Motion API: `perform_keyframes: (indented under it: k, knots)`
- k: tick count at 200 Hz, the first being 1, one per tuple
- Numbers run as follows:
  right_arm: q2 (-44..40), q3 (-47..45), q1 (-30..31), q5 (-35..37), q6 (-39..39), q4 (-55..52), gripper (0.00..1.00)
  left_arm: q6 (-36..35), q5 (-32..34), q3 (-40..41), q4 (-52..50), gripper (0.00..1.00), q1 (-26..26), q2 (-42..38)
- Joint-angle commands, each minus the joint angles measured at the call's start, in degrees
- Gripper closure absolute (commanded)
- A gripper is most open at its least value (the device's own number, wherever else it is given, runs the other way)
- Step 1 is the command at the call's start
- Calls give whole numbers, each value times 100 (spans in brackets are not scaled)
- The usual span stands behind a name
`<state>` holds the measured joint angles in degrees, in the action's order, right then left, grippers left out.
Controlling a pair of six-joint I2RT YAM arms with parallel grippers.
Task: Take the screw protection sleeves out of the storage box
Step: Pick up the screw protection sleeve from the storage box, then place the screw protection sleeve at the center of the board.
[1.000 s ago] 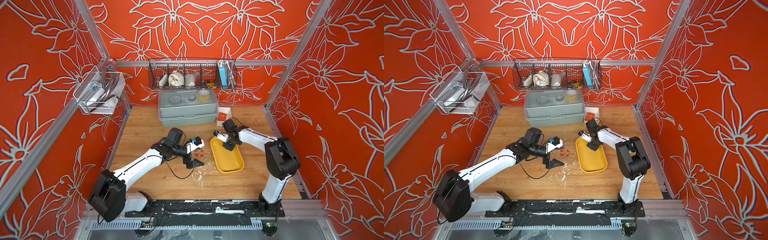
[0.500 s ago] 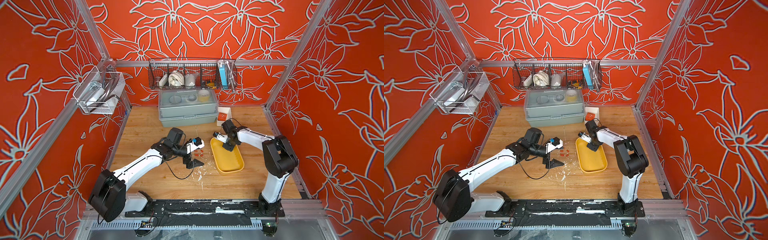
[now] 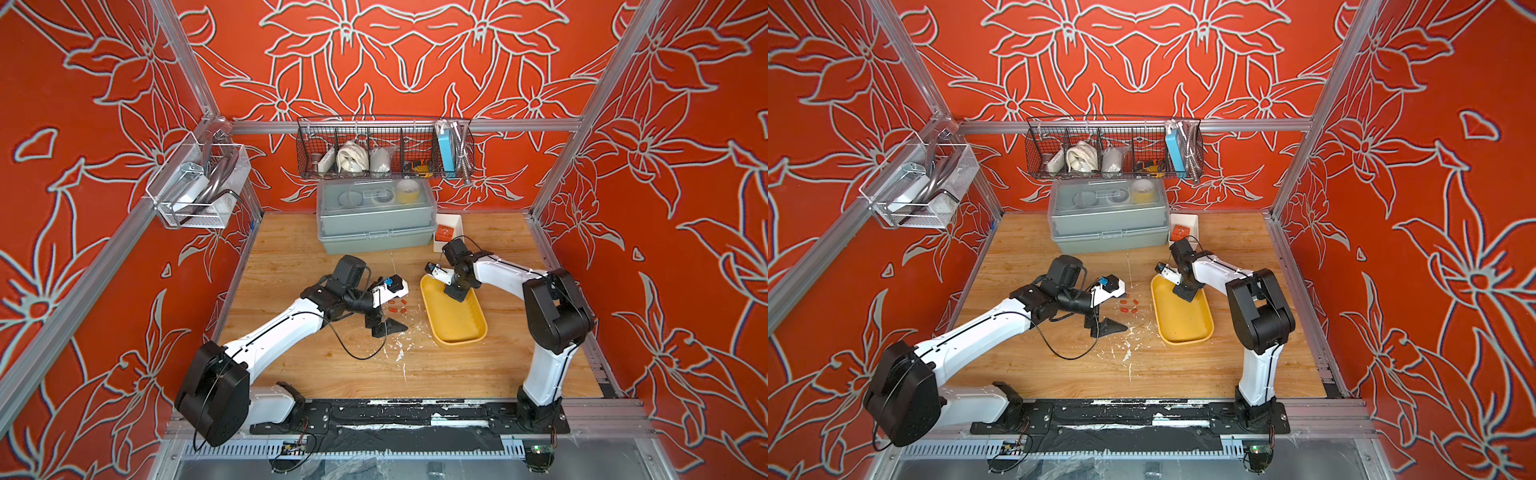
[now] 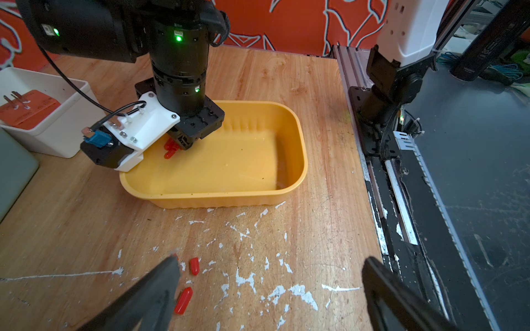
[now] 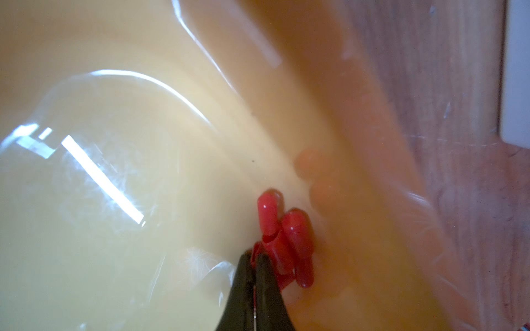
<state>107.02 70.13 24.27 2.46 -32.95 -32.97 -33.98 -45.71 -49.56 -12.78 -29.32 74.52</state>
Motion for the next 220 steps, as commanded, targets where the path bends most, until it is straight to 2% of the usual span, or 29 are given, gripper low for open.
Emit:
perform_keyframes:
  k: [1, 46, 66, 85, 115, 142, 186, 220]
  knots:
    - [-344, 128, -28, -314, 71, -531, 100, -100, 49, -72, -80, 2, -12, -122]
    - [-871, 315, -28, -881, 184, -1095, 100, -14, 338, -197, -146, 2, 3, -131]
    - [-1102, 376, -32, -1345, 177, -1393, 100, -36, 379, -234, -211, 2, 42, -140]
    - [-1310, 515, -23, -2112, 133, -1764, 100, -72, 379, -265, -286, 2, 138, -153]
    - [-1529, 845, -12, -3809, -72, -2398, 100, -153, 362, -526, -593, 2, 361, -144]
    - [-1456, 1141, 74, -4587, 135, -2425, 100, -18, 293, -831, -837, 2, 703, -133]
    - [-917, 1674, 430, -4683, 491, -2139, 100, 168, 378, -1086, -952, 2, 1215, -258]
    - [-350, 1938, 840, -3951, 991, -1581, 100, 345, 697, -1157, -904, 2, 1494, -315]
